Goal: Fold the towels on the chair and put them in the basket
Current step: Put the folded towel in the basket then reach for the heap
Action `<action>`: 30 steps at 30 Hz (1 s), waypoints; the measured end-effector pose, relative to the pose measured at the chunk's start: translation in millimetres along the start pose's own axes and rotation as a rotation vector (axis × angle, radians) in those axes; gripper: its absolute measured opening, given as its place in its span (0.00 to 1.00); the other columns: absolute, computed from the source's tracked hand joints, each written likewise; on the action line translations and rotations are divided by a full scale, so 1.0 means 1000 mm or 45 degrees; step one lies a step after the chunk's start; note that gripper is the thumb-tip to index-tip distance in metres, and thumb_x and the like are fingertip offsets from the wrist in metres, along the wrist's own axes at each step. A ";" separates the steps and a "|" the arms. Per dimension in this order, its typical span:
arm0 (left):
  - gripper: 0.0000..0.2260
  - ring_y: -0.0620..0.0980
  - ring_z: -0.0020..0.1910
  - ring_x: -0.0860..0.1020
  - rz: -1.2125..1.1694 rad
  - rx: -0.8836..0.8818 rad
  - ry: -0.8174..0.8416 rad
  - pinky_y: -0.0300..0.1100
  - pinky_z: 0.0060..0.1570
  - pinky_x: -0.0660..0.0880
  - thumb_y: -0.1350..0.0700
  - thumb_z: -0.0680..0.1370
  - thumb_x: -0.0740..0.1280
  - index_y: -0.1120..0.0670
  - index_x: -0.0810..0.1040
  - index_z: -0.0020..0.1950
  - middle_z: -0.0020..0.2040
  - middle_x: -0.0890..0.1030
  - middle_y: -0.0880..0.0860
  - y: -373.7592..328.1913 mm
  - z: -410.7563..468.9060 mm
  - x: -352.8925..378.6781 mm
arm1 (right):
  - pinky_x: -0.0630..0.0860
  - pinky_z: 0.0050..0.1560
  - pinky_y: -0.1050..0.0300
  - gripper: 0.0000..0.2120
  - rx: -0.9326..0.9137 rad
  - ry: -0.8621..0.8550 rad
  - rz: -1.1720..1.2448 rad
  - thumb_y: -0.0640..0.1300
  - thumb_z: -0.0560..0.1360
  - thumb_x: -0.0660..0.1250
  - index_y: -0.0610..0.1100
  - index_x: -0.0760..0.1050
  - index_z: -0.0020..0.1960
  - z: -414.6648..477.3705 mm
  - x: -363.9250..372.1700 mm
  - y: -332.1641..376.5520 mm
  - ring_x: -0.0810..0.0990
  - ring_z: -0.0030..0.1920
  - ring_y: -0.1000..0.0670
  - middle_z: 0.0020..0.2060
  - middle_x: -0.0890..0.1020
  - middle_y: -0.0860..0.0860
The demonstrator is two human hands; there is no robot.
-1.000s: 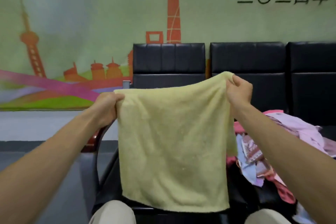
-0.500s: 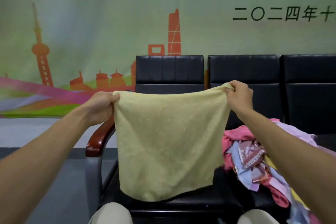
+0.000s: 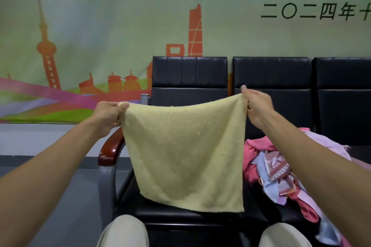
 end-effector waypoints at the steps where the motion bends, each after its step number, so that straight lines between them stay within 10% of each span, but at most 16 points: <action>1: 0.06 0.52 0.41 0.76 -0.065 -0.033 0.003 0.49 0.46 0.76 0.60 0.79 0.66 0.61 0.75 0.43 0.43 0.77 0.55 0.003 0.000 0.000 | 0.80 0.52 0.54 0.08 -0.011 0.079 -0.007 0.37 0.74 0.71 0.40 0.78 0.53 -0.002 0.001 -0.001 0.81 0.45 0.49 0.45 0.81 0.46; 9: 0.10 0.51 0.50 0.78 -0.260 -0.064 0.167 0.46 0.60 0.74 0.67 0.76 0.68 0.59 0.79 0.57 0.54 0.79 0.56 0.012 0.011 -0.003 | 0.77 0.58 0.54 0.26 -0.191 0.214 -0.519 0.29 0.63 0.77 0.41 0.79 0.60 0.003 0.000 -0.008 0.77 0.58 0.48 0.55 0.80 0.47; 16: 0.09 0.53 0.45 0.78 0.615 0.498 -0.286 0.50 0.52 0.77 0.60 0.73 0.75 0.61 0.84 0.51 0.45 0.83 0.57 0.013 0.010 0.000 | 0.72 0.51 0.61 0.08 -0.575 -0.103 -1.085 0.35 0.76 0.68 0.43 0.85 0.50 0.008 -0.002 -0.018 0.78 0.52 0.49 0.47 0.82 0.46; 25: 0.04 0.54 0.49 0.73 0.777 0.477 -0.164 0.46 0.46 0.67 0.59 0.81 0.63 0.60 0.74 0.51 0.48 0.76 0.55 0.040 -0.014 0.016 | 0.66 0.48 0.61 0.10 -0.396 -0.086 -0.930 0.40 0.78 0.62 0.42 0.82 0.52 -0.027 -0.008 -0.040 0.77 0.54 0.48 0.49 0.83 0.46; 30: 0.06 0.60 0.51 0.79 0.375 0.382 -0.136 0.47 0.46 0.73 0.61 0.80 0.64 0.60 0.79 0.53 0.48 0.79 0.57 0.039 -0.018 0.007 | 0.71 0.49 0.60 0.09 -0.342 -0.234 -0.660 0.41 0.74 0.67 0.42 0.84 0.51 -0.048 -0.018 -0.032 0.79 0.51 0.49 0.42 0.82 0.51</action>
Point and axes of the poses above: each hand's wrist, its own z-axis towards the middle knuckle, its own x-axis out of the palm, y = z × x, the point moved 2 cm from there along z, towards the middle knuckle
